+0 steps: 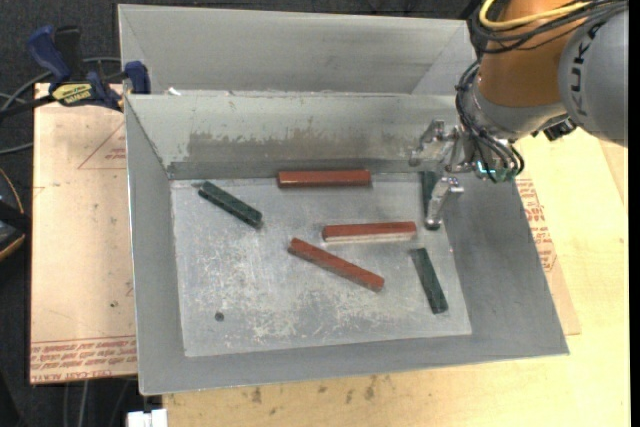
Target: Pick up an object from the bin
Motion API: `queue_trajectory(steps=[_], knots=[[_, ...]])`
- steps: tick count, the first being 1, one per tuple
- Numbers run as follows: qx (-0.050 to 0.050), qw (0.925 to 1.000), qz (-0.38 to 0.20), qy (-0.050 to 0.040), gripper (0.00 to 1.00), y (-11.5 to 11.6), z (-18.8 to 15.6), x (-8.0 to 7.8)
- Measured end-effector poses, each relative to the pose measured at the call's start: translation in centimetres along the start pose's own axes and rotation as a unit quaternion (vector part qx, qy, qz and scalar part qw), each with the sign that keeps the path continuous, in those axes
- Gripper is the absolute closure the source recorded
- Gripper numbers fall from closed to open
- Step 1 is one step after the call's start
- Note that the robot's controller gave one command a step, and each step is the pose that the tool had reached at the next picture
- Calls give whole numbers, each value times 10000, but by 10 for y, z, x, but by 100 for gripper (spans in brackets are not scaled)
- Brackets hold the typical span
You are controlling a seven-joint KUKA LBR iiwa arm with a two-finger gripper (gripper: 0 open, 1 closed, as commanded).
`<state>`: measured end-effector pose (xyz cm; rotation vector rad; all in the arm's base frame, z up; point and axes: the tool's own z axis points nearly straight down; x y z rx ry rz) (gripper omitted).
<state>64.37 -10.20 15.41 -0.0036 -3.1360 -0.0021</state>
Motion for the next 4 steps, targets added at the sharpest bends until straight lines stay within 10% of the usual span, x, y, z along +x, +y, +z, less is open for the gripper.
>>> queue_trajectory(steps=[1, 2, 4], knots=[[5, 10000, -7, -38, 0, 0, -5, -2], [26, 9949, -1005, -84, 100, 38, 77, 32], [12, 9897, -1427, -132, 100, 36, 76, 34]])
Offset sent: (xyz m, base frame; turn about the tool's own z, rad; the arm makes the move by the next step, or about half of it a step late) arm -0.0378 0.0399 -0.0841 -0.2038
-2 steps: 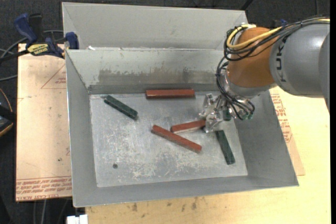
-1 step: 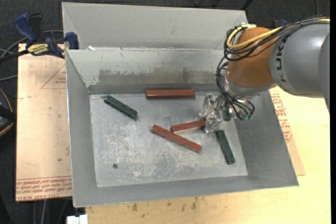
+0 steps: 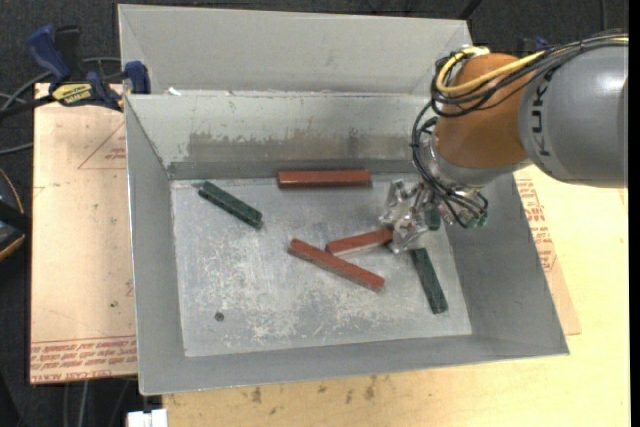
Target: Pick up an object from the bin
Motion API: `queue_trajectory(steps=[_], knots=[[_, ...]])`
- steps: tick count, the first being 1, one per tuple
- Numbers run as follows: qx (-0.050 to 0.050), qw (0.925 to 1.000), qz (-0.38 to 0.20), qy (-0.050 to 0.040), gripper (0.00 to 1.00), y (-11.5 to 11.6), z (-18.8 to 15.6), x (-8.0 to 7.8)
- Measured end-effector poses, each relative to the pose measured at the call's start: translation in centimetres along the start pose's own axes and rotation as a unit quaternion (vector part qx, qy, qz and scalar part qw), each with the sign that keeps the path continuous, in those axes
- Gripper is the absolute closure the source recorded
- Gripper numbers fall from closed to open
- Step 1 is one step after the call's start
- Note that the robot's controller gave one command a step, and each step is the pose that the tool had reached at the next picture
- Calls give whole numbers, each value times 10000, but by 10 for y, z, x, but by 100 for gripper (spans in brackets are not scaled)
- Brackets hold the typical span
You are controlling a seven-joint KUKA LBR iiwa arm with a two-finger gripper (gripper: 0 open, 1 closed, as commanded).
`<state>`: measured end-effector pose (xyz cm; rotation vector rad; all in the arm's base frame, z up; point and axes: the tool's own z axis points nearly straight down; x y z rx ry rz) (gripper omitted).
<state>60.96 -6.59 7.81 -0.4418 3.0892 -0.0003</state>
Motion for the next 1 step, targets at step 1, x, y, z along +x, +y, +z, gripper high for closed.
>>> queue_trajectory(steps=[1], knots=[[0, 9999, 141, 40, 100, 9, -171, -23]])
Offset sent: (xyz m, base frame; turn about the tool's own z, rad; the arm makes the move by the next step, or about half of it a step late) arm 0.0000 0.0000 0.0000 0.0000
